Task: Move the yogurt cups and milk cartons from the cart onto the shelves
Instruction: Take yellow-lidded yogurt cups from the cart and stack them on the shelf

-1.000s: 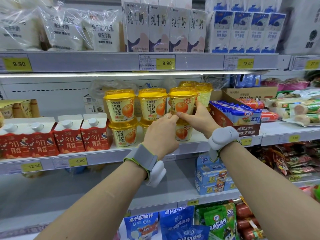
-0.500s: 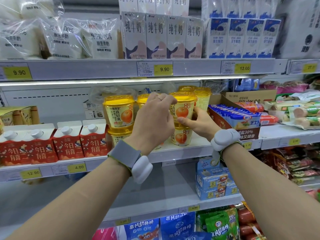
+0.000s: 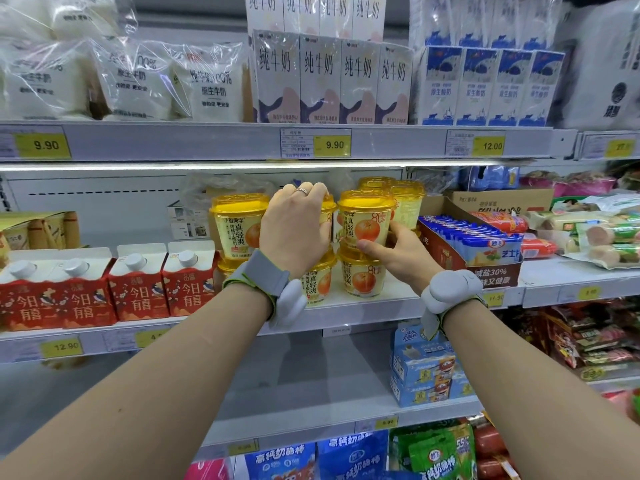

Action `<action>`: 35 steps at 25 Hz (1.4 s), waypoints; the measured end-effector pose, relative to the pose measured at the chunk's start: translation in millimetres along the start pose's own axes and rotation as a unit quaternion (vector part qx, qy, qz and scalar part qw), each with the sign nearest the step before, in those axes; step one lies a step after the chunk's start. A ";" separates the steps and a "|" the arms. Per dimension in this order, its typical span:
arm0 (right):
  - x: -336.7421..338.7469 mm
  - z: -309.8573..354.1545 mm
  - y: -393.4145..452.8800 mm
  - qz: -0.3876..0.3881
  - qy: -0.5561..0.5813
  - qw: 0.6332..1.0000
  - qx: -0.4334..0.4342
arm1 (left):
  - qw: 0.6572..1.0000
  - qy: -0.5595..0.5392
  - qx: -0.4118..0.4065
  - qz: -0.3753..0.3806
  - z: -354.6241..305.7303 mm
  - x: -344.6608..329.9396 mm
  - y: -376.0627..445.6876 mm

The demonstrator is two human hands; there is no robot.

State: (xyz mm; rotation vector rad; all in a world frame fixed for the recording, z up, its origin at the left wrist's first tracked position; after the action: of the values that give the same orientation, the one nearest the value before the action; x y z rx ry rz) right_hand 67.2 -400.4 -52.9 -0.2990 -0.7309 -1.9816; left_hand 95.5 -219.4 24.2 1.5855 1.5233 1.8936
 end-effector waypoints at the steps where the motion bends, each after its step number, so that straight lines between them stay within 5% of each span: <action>1: -1.3 0.1 -1.0 -0.006 0.001 1.000 -0.004 | 1.000 -0.005 0.008 -0.001 1.0 -0.2 -0.1; 11: -9.5 -7.2 1.4 -0.079 -0.059 0.994 -0.046 | 0.999 -0.007 0.030 -0.025 3.0 -3.6 -1.6; 35: -10.3 -5.7 2.9 0.009 0.021 0.999 -0.025 | 0.999 -0.012 0.018 -0.041 4.5 -3.6 -5.2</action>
State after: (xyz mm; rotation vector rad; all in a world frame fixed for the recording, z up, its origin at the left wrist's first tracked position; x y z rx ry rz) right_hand 75.4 -397.5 -61.3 -0.2921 -0.6519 -1.9856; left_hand 98.4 -217.3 17.4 1.5294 1.5967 1.8075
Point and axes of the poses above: each hand's wrist, its own y-axis towards the middle knuckle, its own x-axis out of the back of the hand, z = x × y, the point moved 8 cm from there along y, towards the middle knuckle, and after that the axes turned 13 degrees about -y, right-handed, at the moved point
